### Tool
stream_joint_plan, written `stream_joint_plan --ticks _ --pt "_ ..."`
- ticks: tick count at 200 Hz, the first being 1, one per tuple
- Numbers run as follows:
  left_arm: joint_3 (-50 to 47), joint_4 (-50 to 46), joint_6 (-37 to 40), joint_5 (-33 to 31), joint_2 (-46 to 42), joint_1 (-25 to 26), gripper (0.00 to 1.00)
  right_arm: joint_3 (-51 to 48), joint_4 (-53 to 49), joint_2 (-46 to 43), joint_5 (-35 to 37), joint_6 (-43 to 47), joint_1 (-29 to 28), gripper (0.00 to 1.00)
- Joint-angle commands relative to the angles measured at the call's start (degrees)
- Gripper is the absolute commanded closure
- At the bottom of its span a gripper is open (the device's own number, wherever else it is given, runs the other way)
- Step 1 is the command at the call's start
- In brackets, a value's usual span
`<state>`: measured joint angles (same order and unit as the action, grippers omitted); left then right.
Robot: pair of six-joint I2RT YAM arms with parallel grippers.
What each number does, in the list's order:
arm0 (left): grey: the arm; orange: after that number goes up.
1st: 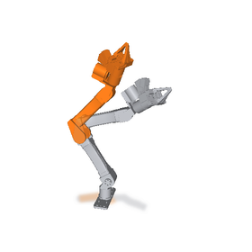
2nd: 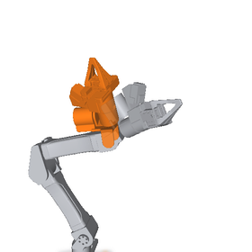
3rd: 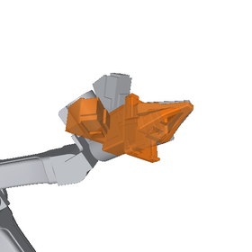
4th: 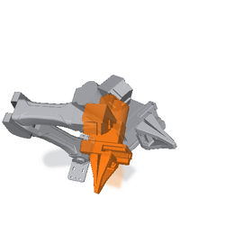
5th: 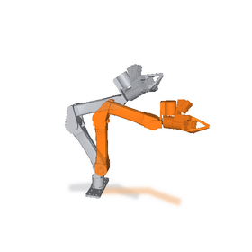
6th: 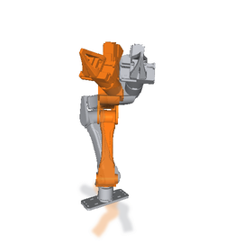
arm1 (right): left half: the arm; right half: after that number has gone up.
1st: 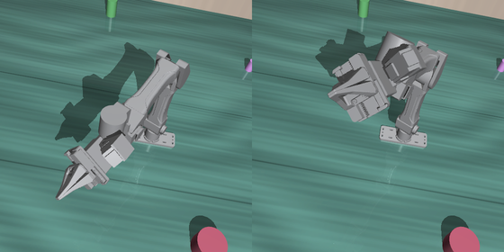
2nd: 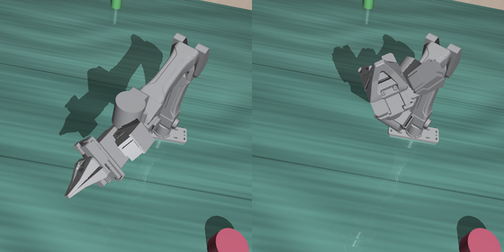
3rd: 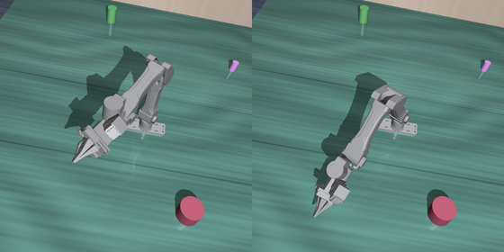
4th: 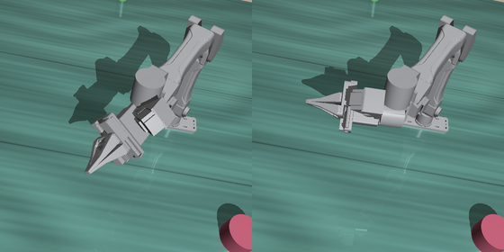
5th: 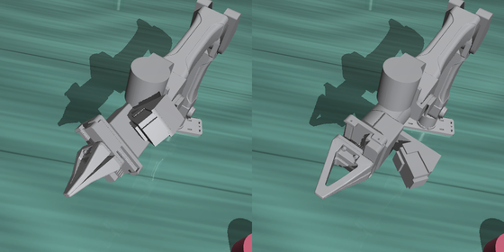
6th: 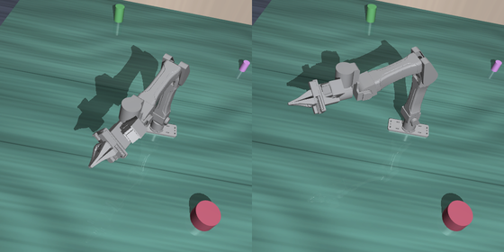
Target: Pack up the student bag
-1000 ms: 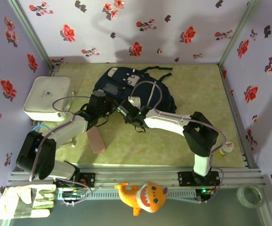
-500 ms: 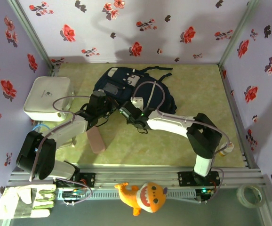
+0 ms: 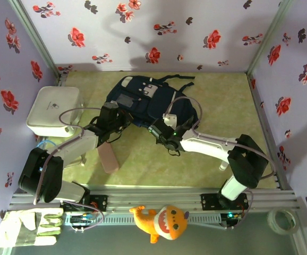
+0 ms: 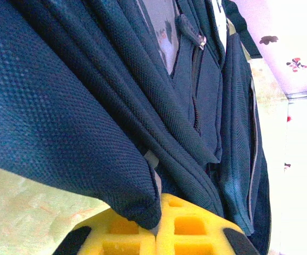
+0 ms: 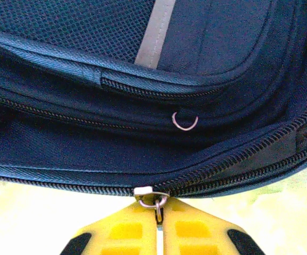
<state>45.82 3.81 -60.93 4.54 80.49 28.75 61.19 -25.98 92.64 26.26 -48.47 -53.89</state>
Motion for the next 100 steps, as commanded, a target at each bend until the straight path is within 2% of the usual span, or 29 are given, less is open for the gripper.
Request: stream_joint_plan --ticks 1,52,72,100 --pt "1.7 1.2 1.7 -0.5 -1.1 -1.0 1.0 2.9 -2.2 2.1 -0.1 2.7 0.5 0.9" --pt "1.9 1.1 1.6 0.0 -1.1 -1.0 1.0 5.0 -1.3 3.8 -1.1 5.4 0.4 0.8" --pt "2.0 1.1 1.7 0.0 -1.1 -1.0 1.0 5.3 -1.4 4.2 -0.9 5.7 0.5 0.81" --pt "1.9 1.2 1.8 0.0 -1.0 -0.9 1.0 5.1 -1.7 4.3 -0.2 4.9 0.5 0.89"
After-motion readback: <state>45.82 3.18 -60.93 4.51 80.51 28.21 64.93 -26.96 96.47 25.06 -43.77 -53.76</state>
